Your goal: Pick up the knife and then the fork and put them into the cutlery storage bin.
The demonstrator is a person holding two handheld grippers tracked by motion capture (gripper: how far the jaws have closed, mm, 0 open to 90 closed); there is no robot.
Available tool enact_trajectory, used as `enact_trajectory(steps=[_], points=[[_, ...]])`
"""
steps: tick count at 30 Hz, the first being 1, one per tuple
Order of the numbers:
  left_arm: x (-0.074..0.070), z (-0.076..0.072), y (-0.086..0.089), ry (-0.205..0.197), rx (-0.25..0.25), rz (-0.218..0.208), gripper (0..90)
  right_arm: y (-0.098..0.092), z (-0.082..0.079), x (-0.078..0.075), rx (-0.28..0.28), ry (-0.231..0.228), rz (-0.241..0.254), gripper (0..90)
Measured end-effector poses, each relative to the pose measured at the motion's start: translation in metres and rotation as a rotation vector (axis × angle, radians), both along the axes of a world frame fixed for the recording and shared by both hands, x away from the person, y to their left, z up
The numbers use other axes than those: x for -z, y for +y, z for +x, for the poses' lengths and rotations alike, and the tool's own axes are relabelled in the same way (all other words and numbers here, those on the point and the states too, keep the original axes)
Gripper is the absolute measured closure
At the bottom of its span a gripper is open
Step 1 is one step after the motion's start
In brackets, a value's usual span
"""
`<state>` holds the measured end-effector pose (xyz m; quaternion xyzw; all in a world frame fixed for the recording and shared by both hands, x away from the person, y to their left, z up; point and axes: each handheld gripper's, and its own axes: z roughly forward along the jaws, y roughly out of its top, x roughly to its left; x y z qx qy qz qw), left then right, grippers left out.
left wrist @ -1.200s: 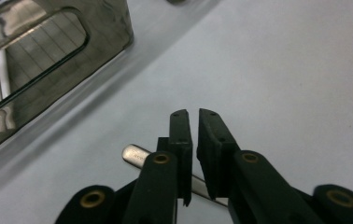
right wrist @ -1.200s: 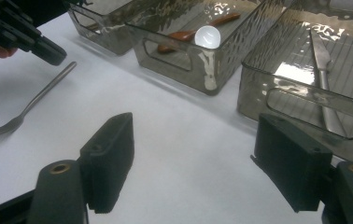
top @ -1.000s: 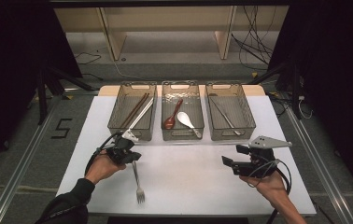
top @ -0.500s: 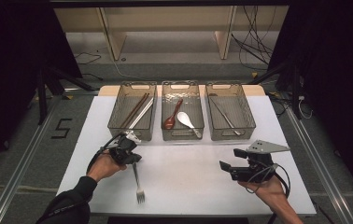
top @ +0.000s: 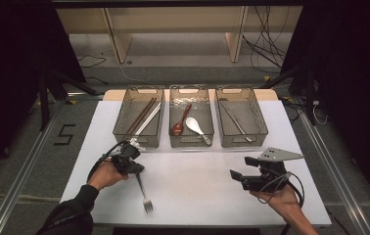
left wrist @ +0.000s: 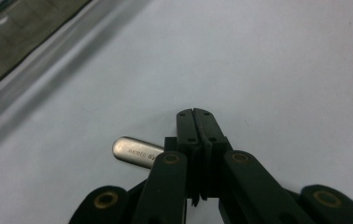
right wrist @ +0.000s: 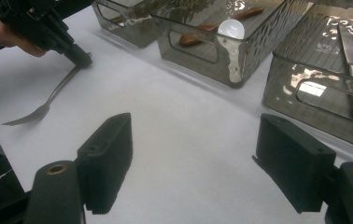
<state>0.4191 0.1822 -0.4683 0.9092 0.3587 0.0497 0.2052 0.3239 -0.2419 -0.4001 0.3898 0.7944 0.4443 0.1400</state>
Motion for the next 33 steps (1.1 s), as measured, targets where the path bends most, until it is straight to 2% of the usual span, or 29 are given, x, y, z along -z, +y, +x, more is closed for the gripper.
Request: enact_trajectory(steps=[2,5,8,19,28,33], points=[[-0.001,-0.003,0.002,0.011,-0.001,0.025,88.8,0.0,0.0,0.0,-0.002,0.001,0.0,28.1],[-0.004,-0.011,0.002,0.021,0.015,0.102,88.7,0.0,0.0,0.0,-0.003,-0.001,0.001,28.2],[-0.005,-0.019,0.005,0.042,0.02,0.135,88.7,0.0,-0.001,-0.001,-0.005,-0.003,0.002,28.2],[-0.006,-0.038,0.018,0.126,0.014,0.161,88.7,-0.001,-0.002,-0.002,-0.001,-0.005,0.006,28.5],[-0.007,-0.056,0.02,0.166,0.032,0.168,88.7,0.0,-0.002,-0.002,-0.007,-0.007,0.0,28.5],[-0.007,-0.06,0.019,0.179,0.039,0.164,88.7,0.0,-0.003,-0.002,-0.011,-0.006,-0.003,28.5]])
